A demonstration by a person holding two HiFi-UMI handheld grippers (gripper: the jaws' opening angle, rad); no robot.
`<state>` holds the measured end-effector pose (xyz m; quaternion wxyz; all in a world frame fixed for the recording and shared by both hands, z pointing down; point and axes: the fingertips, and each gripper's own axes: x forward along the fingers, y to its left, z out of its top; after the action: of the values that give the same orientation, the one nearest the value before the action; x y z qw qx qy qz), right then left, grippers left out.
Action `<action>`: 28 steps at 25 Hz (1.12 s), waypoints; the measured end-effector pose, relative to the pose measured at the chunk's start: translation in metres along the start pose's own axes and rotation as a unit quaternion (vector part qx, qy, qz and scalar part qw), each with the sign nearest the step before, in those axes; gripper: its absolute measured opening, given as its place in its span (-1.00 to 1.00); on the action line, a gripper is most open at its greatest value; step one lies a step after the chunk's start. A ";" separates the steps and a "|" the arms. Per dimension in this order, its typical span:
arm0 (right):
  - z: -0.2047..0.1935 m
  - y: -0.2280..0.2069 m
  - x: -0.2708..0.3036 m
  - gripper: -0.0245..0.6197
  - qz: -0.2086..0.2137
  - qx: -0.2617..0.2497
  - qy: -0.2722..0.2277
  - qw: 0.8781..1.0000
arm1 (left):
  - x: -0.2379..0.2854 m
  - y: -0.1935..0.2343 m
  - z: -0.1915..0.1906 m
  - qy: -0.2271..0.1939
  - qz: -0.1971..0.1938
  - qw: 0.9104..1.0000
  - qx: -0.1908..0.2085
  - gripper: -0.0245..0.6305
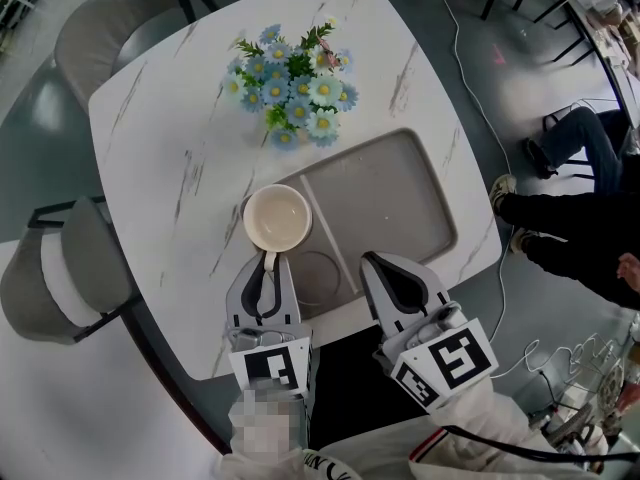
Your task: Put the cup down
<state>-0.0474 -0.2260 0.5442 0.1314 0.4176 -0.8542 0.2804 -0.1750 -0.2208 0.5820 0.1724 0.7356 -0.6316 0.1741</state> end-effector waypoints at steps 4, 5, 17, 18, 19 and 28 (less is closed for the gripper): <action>-0.001 0.001 -0.001 -0.91 -0.001 0.000 0.000 1.000 | -0.001 -0.001 -0.003 0.010 0.002 1.000 -0.002 -0.77; -0.001 0.002 -0.002 -0.91 -0.001 0.000 0.000 1.000 | -0.001 0.000 -0.004 0.012 0.003 1.000 -0.003 -0.77; -0.007 0.003 -0.007 -0.91 -0.003 0.002 0.001 1.000 | -0.003 0.001 -0.009 0.021 0.018 1.000 -0.002 -0.77; -0.007 0.003 -0.008 -0.91 -0.003 0.002 0.001 1.000 | -0.003 0.001 -0.009 0.021 0.019 1.000 -0.002 -0.77; -0.008 0.003 -0.008 -0.91 -0.003 0.002 0.001 1.000 | -0.003 0.001 -0.011 0.025 0.020 0.999 0.001 -0.77; -0.012 0.003 -0.009 -0.91 -0.003 0.003 0.003 1.000 | -0.005 0.002 -0.022 0.045 0.024 0.999 0.003 -0.76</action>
<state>-0.0442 -0.2117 0.5482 0.1335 0.4200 -0.8515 0.2840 -0.1789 -0.2066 0.5988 0.1942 0.7122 -0.6402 0.2124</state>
